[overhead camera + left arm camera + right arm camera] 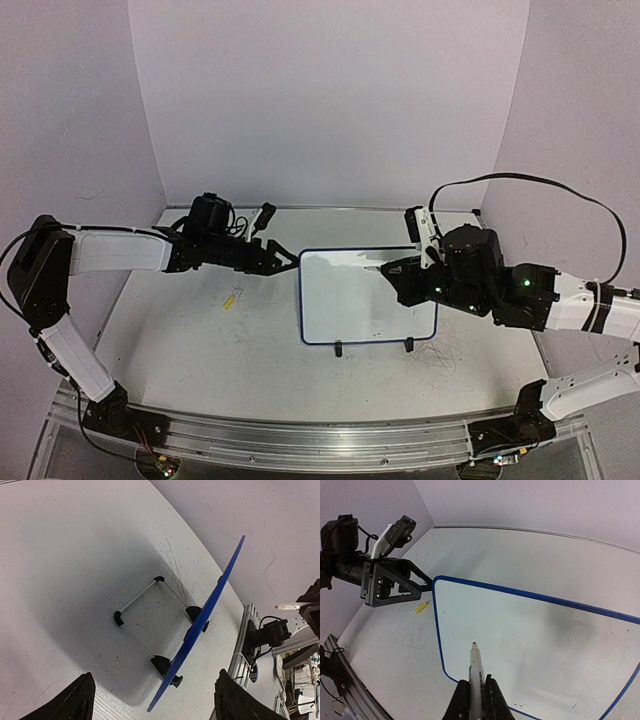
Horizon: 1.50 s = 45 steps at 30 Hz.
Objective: Write a sentence on the whiteboard
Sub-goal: Hold the whiteboard at the center of the board.
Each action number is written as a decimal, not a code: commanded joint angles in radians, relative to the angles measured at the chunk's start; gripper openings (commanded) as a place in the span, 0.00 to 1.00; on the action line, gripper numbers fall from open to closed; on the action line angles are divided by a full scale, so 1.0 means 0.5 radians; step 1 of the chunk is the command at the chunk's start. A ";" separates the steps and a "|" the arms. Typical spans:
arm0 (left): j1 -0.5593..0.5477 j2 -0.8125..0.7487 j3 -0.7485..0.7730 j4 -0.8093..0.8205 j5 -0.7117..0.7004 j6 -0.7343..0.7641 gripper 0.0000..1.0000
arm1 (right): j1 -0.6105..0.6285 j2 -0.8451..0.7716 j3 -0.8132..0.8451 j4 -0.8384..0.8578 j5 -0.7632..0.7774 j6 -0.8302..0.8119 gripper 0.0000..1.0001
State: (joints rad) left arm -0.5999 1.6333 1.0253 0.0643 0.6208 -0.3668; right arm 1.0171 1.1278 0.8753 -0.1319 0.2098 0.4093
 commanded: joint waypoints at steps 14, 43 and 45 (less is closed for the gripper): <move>0.000 -0.007 0.030 0.175 0.193 -0.197 0.69 | 0.131 0.120 0.087 0.220 0.027 -0.103 0.00; -0.023 0.215 0.011 0.552 0.493 -0.263 0.39 | 0.354 0.662 0.395 0.365 0.462 -0.126 0.00; -0.031 0.230 0.035 0.552 0.510 -0.268 0.35 | 0.353 0.675 0.402 0.370 0.458 -0.125 0.00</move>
State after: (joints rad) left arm -0.6074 1.7307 0.9836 0.2905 0.8453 -0.4786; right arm 1.1900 1.4525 1.0270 0.0002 0.3905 0.3492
